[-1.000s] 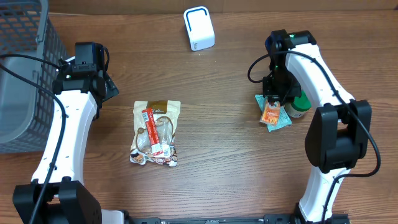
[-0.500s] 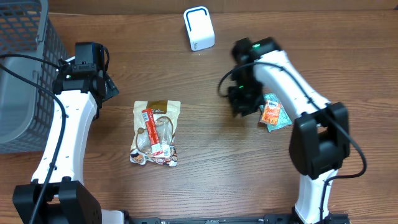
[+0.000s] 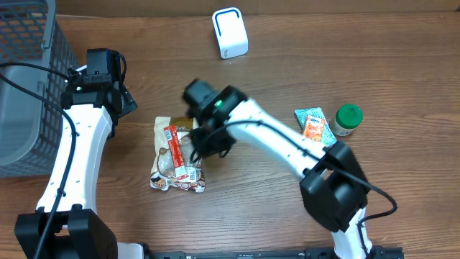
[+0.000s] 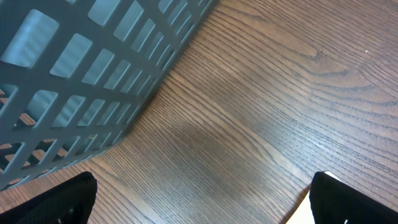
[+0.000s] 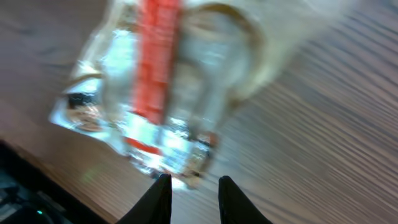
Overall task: Scan the item barcode
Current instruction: 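Release the pack and move the right gripper over the snack bag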
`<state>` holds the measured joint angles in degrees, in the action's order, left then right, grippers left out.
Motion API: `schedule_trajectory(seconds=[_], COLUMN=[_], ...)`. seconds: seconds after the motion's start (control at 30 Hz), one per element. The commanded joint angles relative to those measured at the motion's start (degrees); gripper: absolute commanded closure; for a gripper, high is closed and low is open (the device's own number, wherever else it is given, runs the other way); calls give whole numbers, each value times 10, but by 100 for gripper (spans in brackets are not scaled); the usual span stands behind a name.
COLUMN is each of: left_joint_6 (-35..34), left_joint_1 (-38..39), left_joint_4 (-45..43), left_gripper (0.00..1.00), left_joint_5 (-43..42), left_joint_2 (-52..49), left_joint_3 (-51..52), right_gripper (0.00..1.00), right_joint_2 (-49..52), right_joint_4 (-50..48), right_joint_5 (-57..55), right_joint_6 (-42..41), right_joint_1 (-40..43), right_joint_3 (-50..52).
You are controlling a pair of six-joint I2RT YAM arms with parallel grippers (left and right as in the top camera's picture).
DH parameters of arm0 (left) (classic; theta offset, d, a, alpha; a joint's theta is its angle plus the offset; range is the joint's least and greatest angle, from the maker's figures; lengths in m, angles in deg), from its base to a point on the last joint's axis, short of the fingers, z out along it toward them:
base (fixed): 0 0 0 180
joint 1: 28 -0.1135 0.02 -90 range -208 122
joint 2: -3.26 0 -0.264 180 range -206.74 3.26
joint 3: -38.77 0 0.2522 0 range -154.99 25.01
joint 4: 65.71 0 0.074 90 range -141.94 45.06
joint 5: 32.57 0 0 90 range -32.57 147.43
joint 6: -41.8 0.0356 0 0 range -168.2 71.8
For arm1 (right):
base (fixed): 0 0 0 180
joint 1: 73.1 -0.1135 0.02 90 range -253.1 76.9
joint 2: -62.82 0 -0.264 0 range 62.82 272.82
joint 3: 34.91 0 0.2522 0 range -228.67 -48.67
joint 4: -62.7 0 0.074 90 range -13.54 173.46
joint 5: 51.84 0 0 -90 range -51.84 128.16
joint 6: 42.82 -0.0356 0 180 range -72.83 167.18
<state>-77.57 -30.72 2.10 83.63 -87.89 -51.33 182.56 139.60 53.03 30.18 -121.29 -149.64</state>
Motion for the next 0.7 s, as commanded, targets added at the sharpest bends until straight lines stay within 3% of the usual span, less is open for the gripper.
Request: schedule_trajectory(seconds=[0.0, 0.07, 0.17, 0.67], left_joint_6=[11, 11, 11, 11], left_joint_1=[2, 2, 2, 2], left_joint_4=[-1, -1, -1, -1], left_gripper=[0, 0, 0, 0], left_joint_5=[7, 8, 8, 8], left_joint_2=[-2, -2, -2, -2], left_joint_3=[-9, -9, -9, -9], right_gripper=[73, 71, 57, 63], right_joint_2=[-12, -7, -2, 0], right_joint_4=[-34, -55, -66, -123], right_joint_5=[2, 1, -34, -78], right_joint_6=[-17, -17, -23, -43], right_joint_1=[-35, -50, -67, -91], right_joint_3=[-14, -14, -14, 40])
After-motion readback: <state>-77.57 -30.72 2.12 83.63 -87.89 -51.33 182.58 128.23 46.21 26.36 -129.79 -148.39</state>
